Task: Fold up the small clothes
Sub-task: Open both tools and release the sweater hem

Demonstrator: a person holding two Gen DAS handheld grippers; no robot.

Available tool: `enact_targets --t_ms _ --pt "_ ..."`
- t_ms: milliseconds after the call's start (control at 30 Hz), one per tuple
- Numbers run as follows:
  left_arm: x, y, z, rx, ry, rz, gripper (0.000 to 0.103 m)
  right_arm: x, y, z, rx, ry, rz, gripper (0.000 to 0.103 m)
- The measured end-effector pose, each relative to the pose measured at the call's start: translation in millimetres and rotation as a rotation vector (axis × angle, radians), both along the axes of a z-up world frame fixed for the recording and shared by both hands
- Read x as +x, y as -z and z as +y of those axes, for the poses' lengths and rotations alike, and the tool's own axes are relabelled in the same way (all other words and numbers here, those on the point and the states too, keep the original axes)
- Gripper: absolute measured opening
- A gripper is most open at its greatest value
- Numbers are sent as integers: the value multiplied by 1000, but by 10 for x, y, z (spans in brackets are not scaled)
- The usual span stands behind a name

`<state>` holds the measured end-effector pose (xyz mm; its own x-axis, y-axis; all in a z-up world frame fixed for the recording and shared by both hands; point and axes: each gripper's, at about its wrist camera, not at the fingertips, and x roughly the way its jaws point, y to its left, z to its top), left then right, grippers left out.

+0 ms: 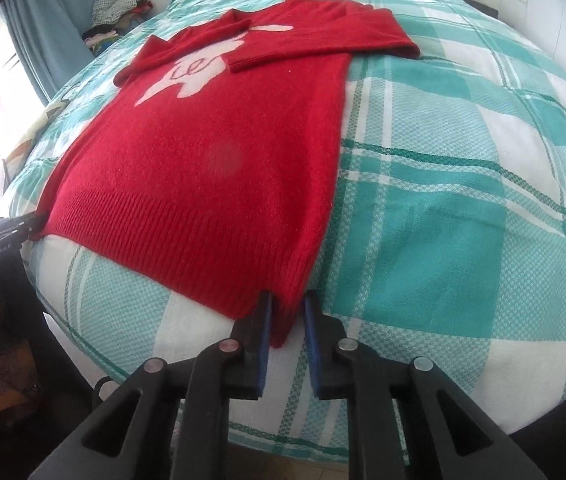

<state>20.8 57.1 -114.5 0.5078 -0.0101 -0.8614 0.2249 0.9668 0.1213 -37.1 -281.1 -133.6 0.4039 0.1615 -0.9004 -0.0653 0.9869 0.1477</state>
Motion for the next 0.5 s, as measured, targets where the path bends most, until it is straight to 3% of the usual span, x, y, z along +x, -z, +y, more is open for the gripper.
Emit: enact_targets --t_ms 67,133,267,333,367,500 --pt "-99 -162 100 1 4 -25 86 -111 -98 -73 -41 -18 25 52" --pt "-120 -390 214 -12 -23 -86 86 -171 -289 -176 -142 -20 5 52" --pt "133 -782 359 -146 -102 -246 95 36 -816 -256 -371 -43 -150 56" --pt "331 -804 351 -203 -149 -305 95 331 -1007 -113 -368 -108 -208 64" --pt "429 -761 322 -224 -174 -325 95 509 -1036 2 -346 -166 -210 72" --pt "637 -368 266 -252 -243 -340 95 1257 -899 465 -243 -317 -214 73"
